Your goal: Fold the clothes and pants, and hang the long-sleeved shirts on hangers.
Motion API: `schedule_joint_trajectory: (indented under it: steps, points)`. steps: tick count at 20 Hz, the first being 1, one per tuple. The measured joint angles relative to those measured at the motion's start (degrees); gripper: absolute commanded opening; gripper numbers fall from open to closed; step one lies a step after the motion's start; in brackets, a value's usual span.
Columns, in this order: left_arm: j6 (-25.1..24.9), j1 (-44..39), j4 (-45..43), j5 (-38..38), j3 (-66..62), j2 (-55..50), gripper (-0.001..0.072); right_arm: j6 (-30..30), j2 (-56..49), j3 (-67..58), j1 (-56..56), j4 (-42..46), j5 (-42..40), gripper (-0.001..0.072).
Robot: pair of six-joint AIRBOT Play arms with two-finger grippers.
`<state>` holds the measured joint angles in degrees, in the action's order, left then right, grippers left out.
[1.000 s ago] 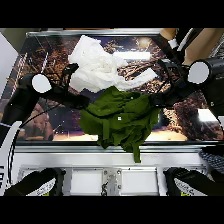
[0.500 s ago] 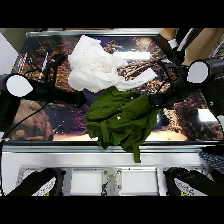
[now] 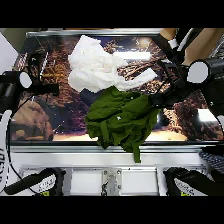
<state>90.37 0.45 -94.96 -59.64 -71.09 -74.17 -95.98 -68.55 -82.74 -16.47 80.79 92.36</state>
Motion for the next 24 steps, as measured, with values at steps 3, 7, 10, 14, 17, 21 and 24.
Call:
schedule_joint_trajectory:
  steps: [3, 7, 10, 14, 17, 21, 24]
  points:
    - [2.6, 1.9, -8.3, 5.4, 0.0, -5.8, 0.0650, 0.0, 0.0, 0.0, 0.0, 0.0, 0.0, 0.0016]
    - [3.9, 4.4, -12.9, 11.8, 0.0, -13.1, 0.0650, 0.0, 0.0, 0.0, 0.0, 0.0, 0.0, 0.0016]
    - [4.3, 6.3, -14.1, 16.2, 0.0, -17.4, 0.0650, 0.0, 0.0, 0.0, 0.0, 0.0, 0.0, 0.0016]
    - [4.5, 7.8, -14.8, 20.0, -1.3, -21.9, 0.0650, 0.0, 0.0, 0.0, 0.0, 0.0, 0.0, 0.0017]
    - [4.5, 8.1, -14.8, 19.6, -4.7, -25.6, 0.0650, 0.0, 0.0, 0.0, 0.0, 0.0, 0.0, 0.0016]
    - [4.7, 8.3, -14.8, 15.7, -9.6, -30.4, 0.0536, 0.0, 0.0, 0.0, 0.0, 0.0, 0.0, 0.0016]
    - [4.7, 8.3, -14.8, 14.6, -11.0, -31.8, 0.0422, 0.0, 0.0, 0.0, 0.0, 0.0, 0.0, 0.0016]
